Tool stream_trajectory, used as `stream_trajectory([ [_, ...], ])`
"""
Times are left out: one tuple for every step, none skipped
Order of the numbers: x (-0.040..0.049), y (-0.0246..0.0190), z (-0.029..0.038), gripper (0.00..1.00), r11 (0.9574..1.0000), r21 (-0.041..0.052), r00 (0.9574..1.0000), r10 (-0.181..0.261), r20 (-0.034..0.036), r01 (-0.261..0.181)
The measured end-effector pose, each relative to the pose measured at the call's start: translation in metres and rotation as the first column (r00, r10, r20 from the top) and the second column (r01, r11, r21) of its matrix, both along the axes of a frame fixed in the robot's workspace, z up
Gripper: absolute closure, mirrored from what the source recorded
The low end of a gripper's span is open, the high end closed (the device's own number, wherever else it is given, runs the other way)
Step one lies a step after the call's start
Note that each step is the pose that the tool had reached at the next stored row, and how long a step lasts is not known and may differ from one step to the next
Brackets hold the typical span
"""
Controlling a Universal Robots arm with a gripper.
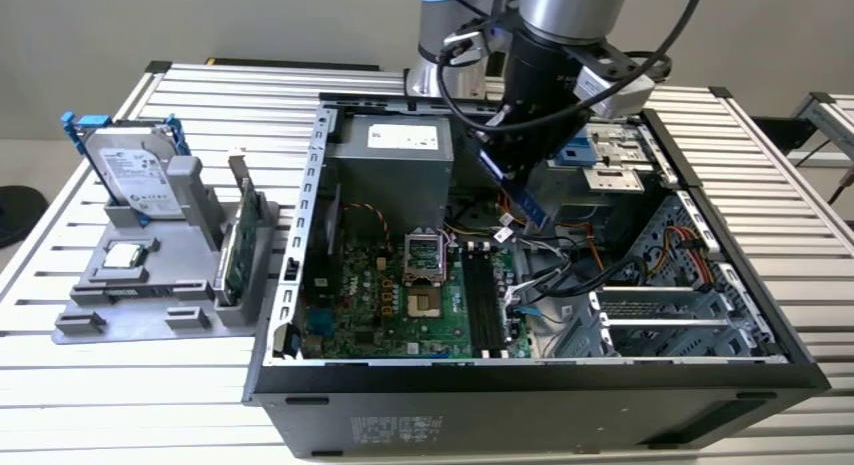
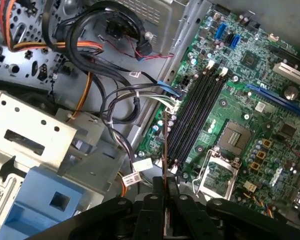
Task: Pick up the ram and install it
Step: 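Insert the ram into the slot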
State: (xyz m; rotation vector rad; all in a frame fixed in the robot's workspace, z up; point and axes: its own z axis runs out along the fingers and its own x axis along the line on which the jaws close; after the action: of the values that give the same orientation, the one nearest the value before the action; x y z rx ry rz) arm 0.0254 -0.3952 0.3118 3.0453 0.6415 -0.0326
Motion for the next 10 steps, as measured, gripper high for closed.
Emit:
stream_trajectory([
  [0.0000,0.0000,-0.0007,1.00,0.9999,0.0000,0.9999,-0.014,0.0000,0.014],
  [0.0000,0.0000,-0.0013,1.00,0.9996,0.0000,0.9996,-0.029,0.0000,0.029],
  [0.0000,0.0000,-0.0020,1.00,0.9991,0.0001,0.9991,-0.043,0.0000,0.043],
  [0.0000,0.0000,-0.0026,1.00,0.9983,0.0000,0.9983,-0.058,0.0000,0.058],
  [0.0000,0.0000,-0.0031,1.00,0.9976,0.0000,0.9976,-0.070,0.0000,0.070],
  [0.0000,0.0000,-0.0036,1.00,0.9965,0.0000,0.9965,-0.084,0.0000,0.084],
  [0.0000,0.0000,-0.0041,1.00,0.9953,0.0000,0.9953,-0.096,0.0000,0.096],
  [0.0000,0.0000,-0.0046,1.00,0.9940,-0.0001,0.9940,-0.109,0.0000,0.109],
  [0.0000,0.0000,-0.0051,1.00,0.9925,0.0000,0.9925,-0.122,0.0000,0.122],
  [0.0000,0.0000,-0.0055,1.00,0.9907,-0.0002,0.9907,-0.136,0.0000,0.136],
])
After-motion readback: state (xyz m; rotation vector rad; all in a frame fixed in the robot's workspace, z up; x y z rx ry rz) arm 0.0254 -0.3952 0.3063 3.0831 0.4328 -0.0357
